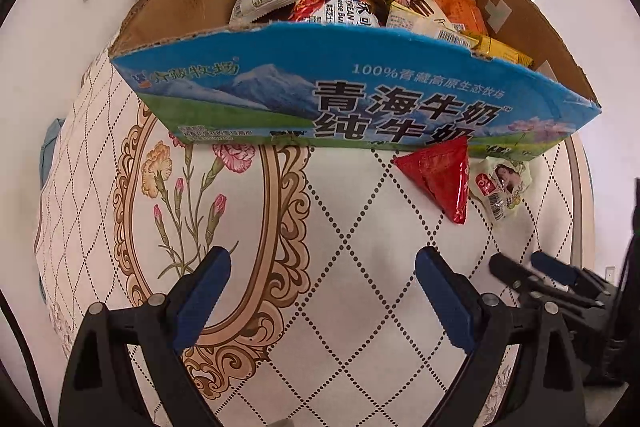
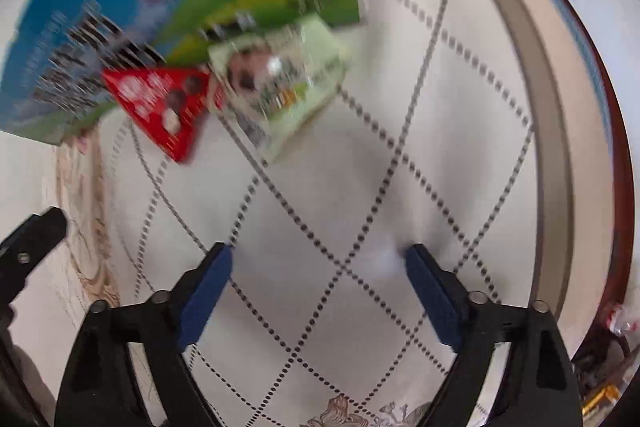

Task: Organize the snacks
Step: 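Lower the left tool onto the red triangle packet while the right tool reaches the white-green packet, then grasp the red triangle packet with the left tool while the right tool grasps the white-green packet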

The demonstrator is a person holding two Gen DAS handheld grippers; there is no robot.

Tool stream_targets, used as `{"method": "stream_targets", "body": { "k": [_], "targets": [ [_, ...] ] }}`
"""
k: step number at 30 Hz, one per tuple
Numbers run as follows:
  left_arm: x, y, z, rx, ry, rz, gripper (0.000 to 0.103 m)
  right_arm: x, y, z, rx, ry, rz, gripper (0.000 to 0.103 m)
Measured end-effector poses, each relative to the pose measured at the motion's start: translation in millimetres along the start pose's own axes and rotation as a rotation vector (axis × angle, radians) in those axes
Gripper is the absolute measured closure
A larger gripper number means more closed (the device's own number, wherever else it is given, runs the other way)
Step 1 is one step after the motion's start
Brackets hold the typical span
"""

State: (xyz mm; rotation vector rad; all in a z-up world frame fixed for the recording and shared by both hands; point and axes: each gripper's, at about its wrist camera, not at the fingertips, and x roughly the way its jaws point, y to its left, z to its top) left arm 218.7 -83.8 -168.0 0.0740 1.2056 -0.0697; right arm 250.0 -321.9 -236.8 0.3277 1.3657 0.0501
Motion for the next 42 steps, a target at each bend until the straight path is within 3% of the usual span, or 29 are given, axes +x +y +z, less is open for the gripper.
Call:
{"method": "stream_targets", "body": {
  "k": [4,8,11,15,23,24,27,29,35,42],
  "targets": [
    [3.2,-9.0,8.9,0.005,-0.001,0.023,0.008,-29.2,-2.6,26.0,0.023,-0.157,0.067,0.025],
    [11.5,-12.9,17.4,0.002,0.020,0.007,0.008,-8.5,-0.4,63.0,0.077,-0.155,0.120,0.025],
    [14.3,-21.7,22.5,-0.003,0.036,-0.020,0.008,8.9,11.4,78.4,0.034,-0.144,0.101,0.040],
    [23.1,-33.9,31.1,-0.016,0.048,-0.055,0.009,9.4,18.2,72.2,-0.032,-0.155,0.068,0.054],
    [61.0,-55.6,50.3,-0.089,0.114,-0.143,0.009,-1.3,-16.9,35.9,0.020,-0.119,0.083,0.055],
    [65.6,-57.5,51.7,-0.091,0.115,-0.149,0.012,-1.7,-18.3,33.1,0.022,-0.119,0.082,0.055],
    [74.1,-62.8,53.2,-0.075,0.100,-0.138,0.049,-0.9,-20.1,26.2,0.030,-0.114,0.082,0.054],
    [73.9,-63.1,52.1,-0.060,0.086,-0.143,0.053,-1.7,-20.9,22.8,0.033,-0.108,0.081,0.054],
    [49.9,-40.7,21.2,0.004,0.088,-0.144,0.056,-13.1,-28.6,10.5,0.016,-0.072,0.108,0.055],
    [34.5,12.4,-60.3,0.023,0.194,-0.144,0.056,-7.1,3.5,-28.7,-0.065,0.017,0.155,0.056]
  ]
}}
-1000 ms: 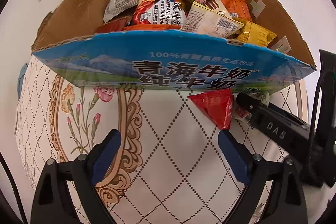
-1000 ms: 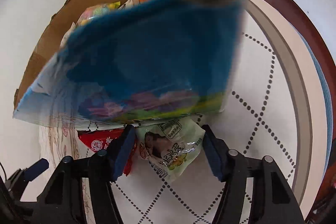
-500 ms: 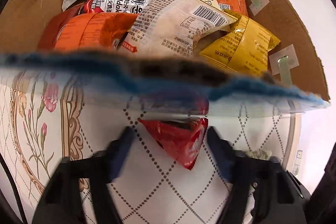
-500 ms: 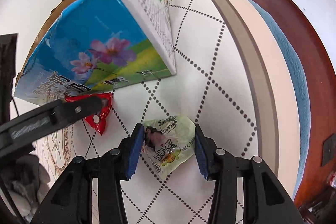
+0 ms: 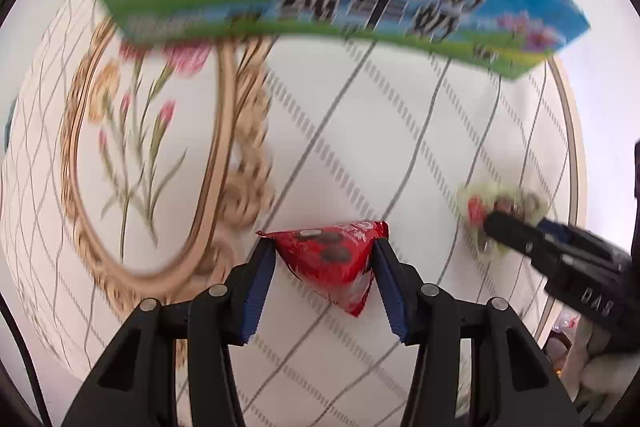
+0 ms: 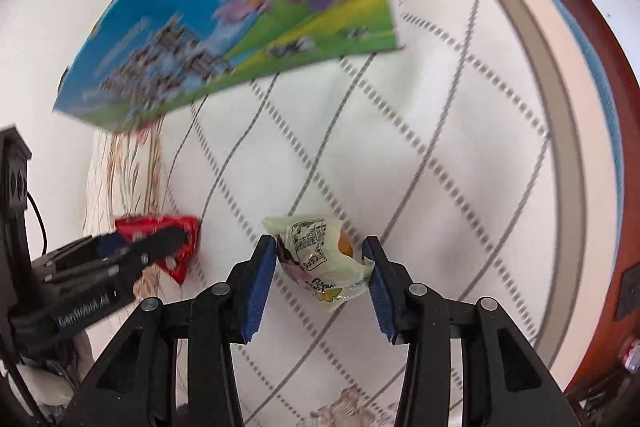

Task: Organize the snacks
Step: 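Grasp the red triangle packet with the left tool while the right tool grasps the white-green packet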

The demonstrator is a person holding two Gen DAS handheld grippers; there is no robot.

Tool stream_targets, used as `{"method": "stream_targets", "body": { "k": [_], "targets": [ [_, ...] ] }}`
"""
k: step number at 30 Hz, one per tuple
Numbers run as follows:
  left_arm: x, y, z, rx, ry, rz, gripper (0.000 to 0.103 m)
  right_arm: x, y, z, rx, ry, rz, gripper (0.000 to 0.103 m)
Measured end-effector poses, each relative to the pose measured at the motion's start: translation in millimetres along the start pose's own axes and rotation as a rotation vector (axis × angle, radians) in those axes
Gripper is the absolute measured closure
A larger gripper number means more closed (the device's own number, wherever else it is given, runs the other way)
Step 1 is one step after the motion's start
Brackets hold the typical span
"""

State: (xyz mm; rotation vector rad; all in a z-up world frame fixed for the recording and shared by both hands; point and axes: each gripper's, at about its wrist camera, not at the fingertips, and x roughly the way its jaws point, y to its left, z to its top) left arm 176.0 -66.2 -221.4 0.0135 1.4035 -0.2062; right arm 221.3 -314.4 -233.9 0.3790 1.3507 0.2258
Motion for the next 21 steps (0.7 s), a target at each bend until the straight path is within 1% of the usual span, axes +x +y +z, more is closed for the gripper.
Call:
{"method": "stream_targets", "body": {
  "k": [3,5,7,9,12,13,14,15,16,19,20,21],
  "targets": [
    [5.2,11.0,-18.9,-0.025,0.020,-0.014,0.056,5.9,14.6,-18.2,-0.030,0.035,0.013,0.058],
    [14.5,16.4,-22.8,-0.054,0.029,-0.031,0.055,11.7,22.0,-29.5,-0.047,0.053,0.009,0.058],
    [18.9,22.6,-24.5,-0.082,0.029,-0.046,0.053,16.7,24.2,-33.8,-0.039,0.049,-0.004,0.058],
    [26.4,22.8,-19.3,-0.098,0.040,-0.058,0.051,18.2,25.2,-33.8,-0.032,0.050,-0.013,0.058],
    [33.4,26.6,-16.1,-0.102,0.047,-0.069,0.051,14.8,21.8,-30.0,0.025,0.053,0.011,0.057],
    [33.9,28.3,-16.2,-0.107,0.046,-0.076,0.051,11.7,17.6,-26.6,0.043,0.054,0.017,0.055],
    [43.2,27.3,-0.9,-0.109,0.047,-0.081,0.051,9.5,15.2,-23.9,0.061,0.052,0.026,0.051],
    [44.3,29.7,-1.5,-0.113,0.047,-0.084,0.051,7.1,11.7,-22.1,0.081,0.047,0.035,0.049],
    [45.6,39.9,-3.2,-0.115,0.047,-0.087,0.051,5.2,8.5,-20.5,0.101,0.040,0.040,0.047],
    [47.2,45.9,-4.2,-0.117,0.046,-0.089,0.051,6.3,8.9,-12.7,0.132,0.035,0.049,0.047],
    [50.7,57.0,-10.3,-0.118,0.046,-0.090,0.051,8.1,9.7,-10.3,0.136,0.033,0.051,0.046],
    [51.4,58.2,-10.2,-0.117,0.048,-0.090,0.051,11.3,10.6,-7.5,0.144,0.035,0.049,0.046]
  ]
}}
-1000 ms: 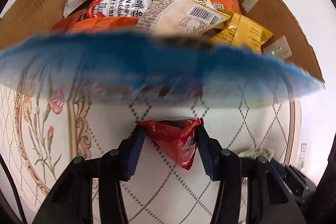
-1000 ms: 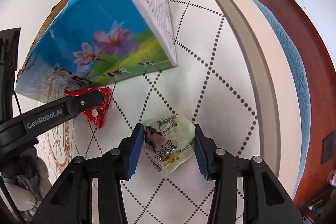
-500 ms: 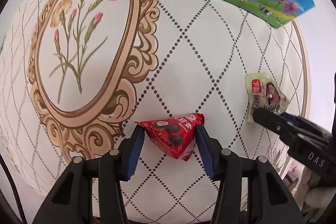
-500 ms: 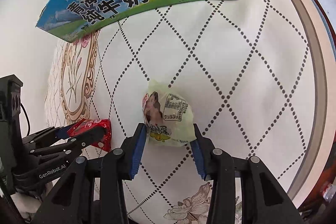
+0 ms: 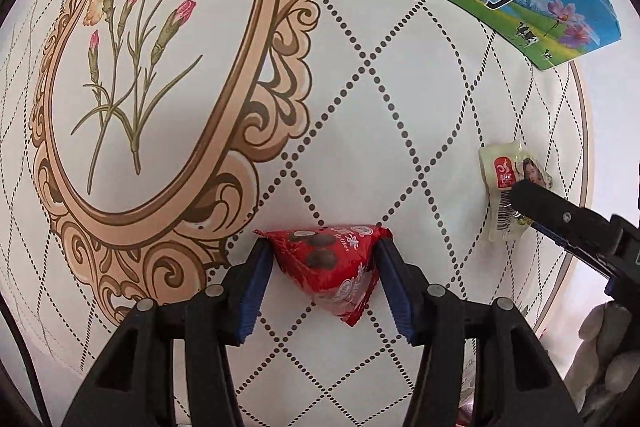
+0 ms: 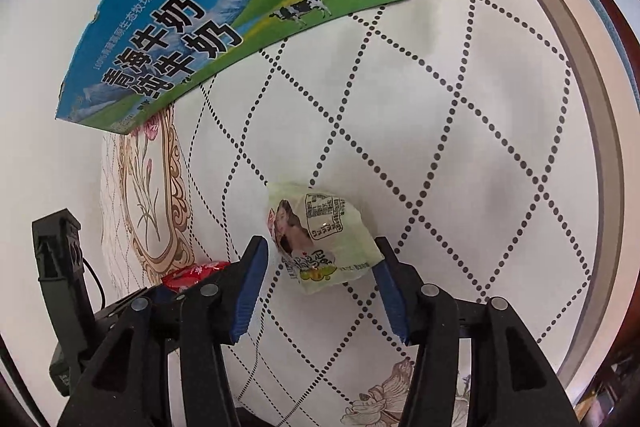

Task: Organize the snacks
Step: 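Grasp the red triangle packet with the left tool while the right tool grasps the white-green packet, then lift both packets and carry them over the cardboard box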

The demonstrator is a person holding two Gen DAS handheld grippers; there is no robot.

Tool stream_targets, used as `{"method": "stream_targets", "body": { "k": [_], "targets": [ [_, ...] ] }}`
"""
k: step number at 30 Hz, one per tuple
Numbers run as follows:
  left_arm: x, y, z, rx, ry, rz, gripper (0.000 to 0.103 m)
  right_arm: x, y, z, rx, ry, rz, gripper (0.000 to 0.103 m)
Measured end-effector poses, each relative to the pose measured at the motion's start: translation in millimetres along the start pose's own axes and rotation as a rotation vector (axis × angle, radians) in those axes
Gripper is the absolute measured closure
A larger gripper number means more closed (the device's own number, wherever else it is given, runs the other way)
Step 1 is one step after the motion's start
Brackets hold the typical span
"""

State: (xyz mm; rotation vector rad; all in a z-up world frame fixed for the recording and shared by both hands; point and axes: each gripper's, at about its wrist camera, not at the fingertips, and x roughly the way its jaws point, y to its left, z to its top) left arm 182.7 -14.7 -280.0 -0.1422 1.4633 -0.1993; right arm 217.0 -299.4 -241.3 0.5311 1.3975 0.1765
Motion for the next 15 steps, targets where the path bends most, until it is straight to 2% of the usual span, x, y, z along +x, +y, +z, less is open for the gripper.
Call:
{"method": "stream_targets", "body": {
  "k": [9,11,15],
  "targets": [
    [0.0,-13.7,1.6,0.013,-0.005,0.013,0.050,10.7,-6.5,16.7,0.165,-0.060,0.001,0.044],
    [-3.8,-17.9,-0.6,0.022,-0.009,0.015,0.051,6.7,-3.6,19.2,0.130,-0.084,-0.022,0.052],
    [-7.7,-24.1,-1.6,0.056,-0.015,0.028,0.052,-0.5,9.9,15.4,0.019,-0.103,-0.083,0.056]
  ]
}}
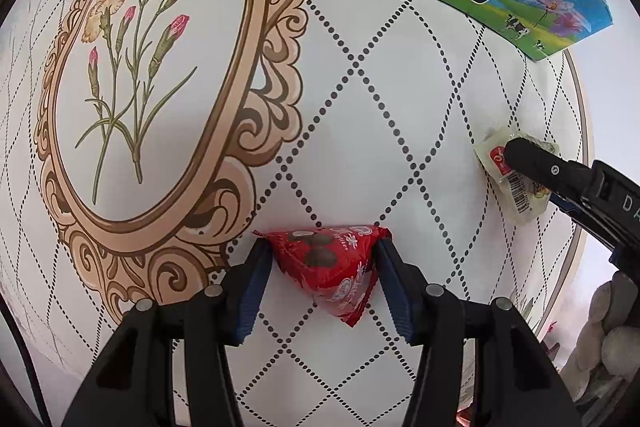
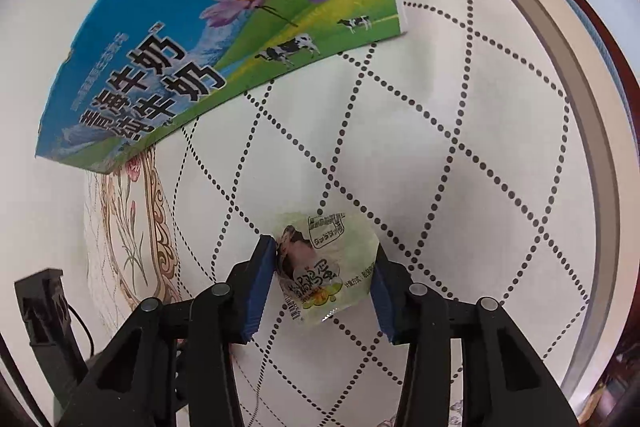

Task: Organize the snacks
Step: 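Lift both packets and carry them over the cardboard box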

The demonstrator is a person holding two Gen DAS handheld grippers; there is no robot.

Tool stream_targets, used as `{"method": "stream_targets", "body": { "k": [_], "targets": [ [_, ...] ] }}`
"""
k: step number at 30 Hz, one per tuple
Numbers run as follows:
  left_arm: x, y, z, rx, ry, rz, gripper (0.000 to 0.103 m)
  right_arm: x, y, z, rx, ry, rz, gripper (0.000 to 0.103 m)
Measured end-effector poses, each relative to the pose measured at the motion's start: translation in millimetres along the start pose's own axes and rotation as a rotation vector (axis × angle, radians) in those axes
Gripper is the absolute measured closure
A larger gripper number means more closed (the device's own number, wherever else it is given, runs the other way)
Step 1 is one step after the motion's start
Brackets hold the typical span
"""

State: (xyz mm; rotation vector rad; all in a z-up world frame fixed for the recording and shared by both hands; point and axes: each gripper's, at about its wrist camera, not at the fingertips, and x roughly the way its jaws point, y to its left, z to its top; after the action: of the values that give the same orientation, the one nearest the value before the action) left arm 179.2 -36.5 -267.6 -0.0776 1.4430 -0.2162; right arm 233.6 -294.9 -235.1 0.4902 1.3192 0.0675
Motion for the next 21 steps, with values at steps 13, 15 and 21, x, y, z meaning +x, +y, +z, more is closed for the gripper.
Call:
{"method": "stream_targets", "body": {
  "k": [13,15,21],
  "targets": [
    [-20.0,-35.4,2.7,0.103,-0.008,-0.005,0.053,-35.3,12.5,-55.1,-0.267,0.070,-0.067,0.057],
    [-11.8,-42.5,6.8,0.111,0.021,-0.018,0.053,-28.6,12.6,-61.0,-0.299,0.094,-0.092,0.057],
    [1.2,-50.0,15.9,0.109,0.039,-0.001,0.052,-9.5,-5.7,-54.5,-0.214,0.067,-0.073,0.051]
  ]
}}
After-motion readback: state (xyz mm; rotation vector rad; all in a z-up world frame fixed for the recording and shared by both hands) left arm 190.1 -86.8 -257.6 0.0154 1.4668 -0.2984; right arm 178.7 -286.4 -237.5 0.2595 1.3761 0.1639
